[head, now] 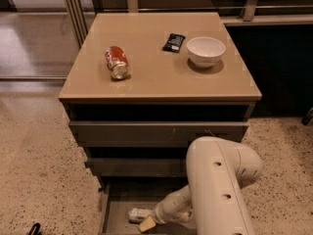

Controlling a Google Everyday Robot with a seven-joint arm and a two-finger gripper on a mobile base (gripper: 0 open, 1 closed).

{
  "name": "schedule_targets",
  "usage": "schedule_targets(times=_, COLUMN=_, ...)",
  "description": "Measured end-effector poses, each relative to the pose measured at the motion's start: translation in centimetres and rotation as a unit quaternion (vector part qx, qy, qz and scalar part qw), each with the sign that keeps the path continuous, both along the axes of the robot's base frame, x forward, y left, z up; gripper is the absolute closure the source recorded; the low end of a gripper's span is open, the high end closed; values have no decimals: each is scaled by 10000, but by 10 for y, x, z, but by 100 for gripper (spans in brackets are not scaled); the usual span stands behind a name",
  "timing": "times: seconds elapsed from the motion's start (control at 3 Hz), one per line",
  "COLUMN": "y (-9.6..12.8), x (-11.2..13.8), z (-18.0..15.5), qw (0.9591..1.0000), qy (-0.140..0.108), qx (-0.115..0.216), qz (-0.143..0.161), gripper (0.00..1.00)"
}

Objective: Pick blue plastic bottle from bottom drawer and place on counter

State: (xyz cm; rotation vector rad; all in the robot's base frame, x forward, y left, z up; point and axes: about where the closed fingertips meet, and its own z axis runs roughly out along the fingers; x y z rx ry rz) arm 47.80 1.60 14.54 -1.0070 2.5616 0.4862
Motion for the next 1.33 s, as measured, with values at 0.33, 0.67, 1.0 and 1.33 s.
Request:
schedule_targets(times=0.33, y=-2, x=0, z=-12, qw=9999, qy=40, qx=-79, qz=-62, gripper=0)
schedule_targets(times=0.67, y=-2, x=0, z=-13, qw=9999, qy=44, qx=-84, qz=-65, gripper=25)
schedule_targets(times=1.0, y=-2, x=0, z=-13, qw=9999, qy=44, qx=-84, qz=-65, gripper=48)
schedule_targets(times=1.33, y=-2, x=0, z=-13, qw=9999, qy=44, qx=-84, qz=-65, gripper=71)
